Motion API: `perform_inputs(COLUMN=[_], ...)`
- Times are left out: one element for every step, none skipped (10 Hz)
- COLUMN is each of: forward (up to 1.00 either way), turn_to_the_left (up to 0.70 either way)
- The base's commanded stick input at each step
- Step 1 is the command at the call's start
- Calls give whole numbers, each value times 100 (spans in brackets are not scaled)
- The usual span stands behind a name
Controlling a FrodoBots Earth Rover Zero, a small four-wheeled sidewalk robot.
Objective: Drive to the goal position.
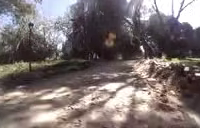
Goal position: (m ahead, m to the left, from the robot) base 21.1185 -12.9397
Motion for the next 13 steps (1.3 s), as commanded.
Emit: perform_inputs(forward=[85,85,85,85,85,85,85,85,85,85,85,85,85], turn_to_the_left=[-1,-8,-30,-34,-34,0,0,0,0,0,0,0,0])
